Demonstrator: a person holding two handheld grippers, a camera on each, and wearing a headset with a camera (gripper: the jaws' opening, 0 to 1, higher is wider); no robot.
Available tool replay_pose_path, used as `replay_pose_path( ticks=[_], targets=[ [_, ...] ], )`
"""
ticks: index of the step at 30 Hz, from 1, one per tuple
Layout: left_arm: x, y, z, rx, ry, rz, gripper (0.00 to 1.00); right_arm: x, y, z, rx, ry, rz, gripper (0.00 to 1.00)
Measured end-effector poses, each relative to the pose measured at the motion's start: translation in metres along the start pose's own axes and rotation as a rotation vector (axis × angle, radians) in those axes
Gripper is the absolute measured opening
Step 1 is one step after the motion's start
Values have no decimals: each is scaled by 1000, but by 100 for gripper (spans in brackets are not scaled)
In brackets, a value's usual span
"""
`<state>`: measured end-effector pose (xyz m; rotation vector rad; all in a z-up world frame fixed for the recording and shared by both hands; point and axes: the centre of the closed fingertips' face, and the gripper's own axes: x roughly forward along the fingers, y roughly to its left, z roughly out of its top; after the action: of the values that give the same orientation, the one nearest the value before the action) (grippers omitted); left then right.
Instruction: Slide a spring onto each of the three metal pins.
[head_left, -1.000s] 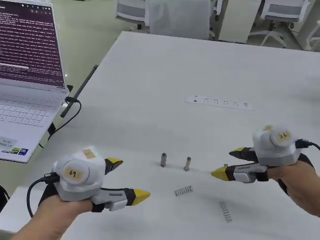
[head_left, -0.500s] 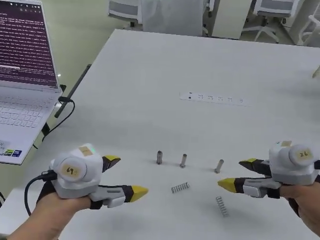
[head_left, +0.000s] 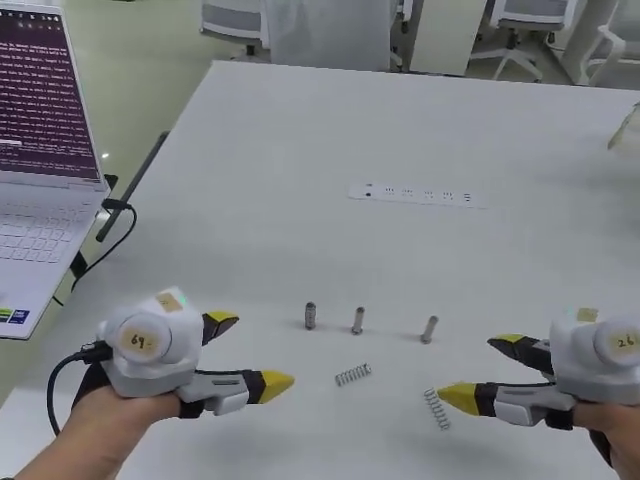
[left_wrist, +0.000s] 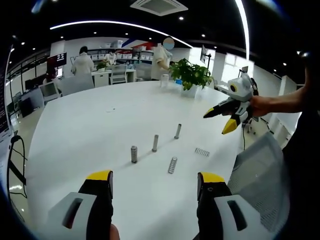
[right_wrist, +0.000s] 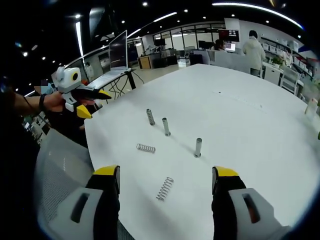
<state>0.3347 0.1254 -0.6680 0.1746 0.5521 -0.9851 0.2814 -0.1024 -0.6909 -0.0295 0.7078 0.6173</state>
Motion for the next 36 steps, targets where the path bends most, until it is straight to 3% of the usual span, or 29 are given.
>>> replay_pose_path(
  ticks=[19,36],
  targets=[
    [26,-15,3,31,20,-60,63,-14,7,-15,47,-17,-30,73],
    [64,-28,5,74,49,-118,60,-23,10,-19,45,-16,-30,72]
  ],
)
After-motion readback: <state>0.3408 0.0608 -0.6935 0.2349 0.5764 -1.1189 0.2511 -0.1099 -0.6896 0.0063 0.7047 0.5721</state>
